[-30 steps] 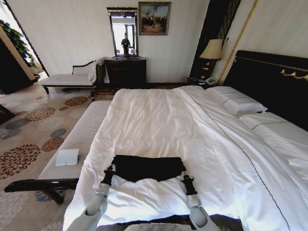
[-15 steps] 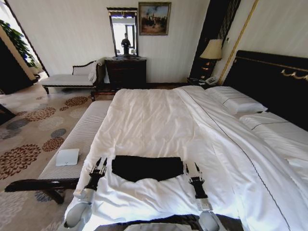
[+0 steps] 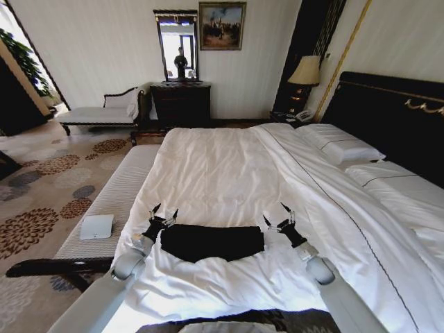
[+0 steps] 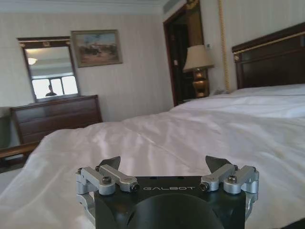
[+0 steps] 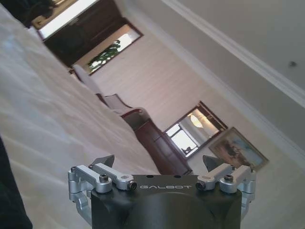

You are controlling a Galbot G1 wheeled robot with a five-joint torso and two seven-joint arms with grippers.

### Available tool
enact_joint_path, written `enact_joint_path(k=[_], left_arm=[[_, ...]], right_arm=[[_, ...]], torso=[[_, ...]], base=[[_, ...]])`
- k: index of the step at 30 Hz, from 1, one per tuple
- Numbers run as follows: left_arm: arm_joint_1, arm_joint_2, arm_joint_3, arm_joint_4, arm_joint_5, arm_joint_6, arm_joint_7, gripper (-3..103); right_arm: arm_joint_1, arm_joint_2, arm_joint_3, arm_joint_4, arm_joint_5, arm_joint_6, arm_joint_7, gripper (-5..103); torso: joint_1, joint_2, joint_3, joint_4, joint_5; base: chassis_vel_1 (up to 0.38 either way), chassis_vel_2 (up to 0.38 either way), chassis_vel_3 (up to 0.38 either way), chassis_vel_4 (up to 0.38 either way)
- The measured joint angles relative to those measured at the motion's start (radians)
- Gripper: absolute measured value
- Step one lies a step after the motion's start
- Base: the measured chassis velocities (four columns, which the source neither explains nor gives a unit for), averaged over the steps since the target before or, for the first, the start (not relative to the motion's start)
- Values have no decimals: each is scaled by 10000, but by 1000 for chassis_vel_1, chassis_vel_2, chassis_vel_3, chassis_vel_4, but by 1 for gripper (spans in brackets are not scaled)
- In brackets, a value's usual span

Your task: Fold the clothes on the bed.

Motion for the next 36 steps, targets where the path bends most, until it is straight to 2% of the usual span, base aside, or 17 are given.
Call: enact_joint_path(k=[2, 6, 15, 25, 32, 36], left_arm=[[-230, -1, 321, 149, 3, -8, 38, 100], [-1121, -425, 1475, 879, -11, -6, 77, 100], [-1775, -584, 2080, 1770, -7, -112, 254, 100], [-1136, -149, 1998, 1481, 129, -267, 337, 100], [-516, 105, 1441, 1201, 132, -344, 340, 100], [90, 272, 1018, 891, 108, -383, 341, 100]], right_arm=[[256, -33, -170, -176, -214, 34, -88, 100], [1604, 45, -1441, -1259, -1110, 260, -260, 100], [3438, 674, -2831, -2965, -2699, 988, -297, 100], [2545, 682, -2940, -2512, -3330, 1036, -57, 100], [1426, 587, -2639, -1446, -3912, 1050, 636, 100], [993, 582, -2449, -1053, -4077, 1052, 765, 100]], torso=[[1, 0, 0, 1, -2], [0, 0, -1, -1, -1], [1, -1, -1, 4, -3], [-5, 2, -3, 1, -4], [-4, 3, -3, 1, -3], [-4, 3, -4, 1, -1]], base=[[0, 0, 0, 0], [0, 0, 0, 0], [0, 0, 0, 0], [0, 0, 0, 0], [0, 0, 0, 0], [0, 0, 0, 0]])
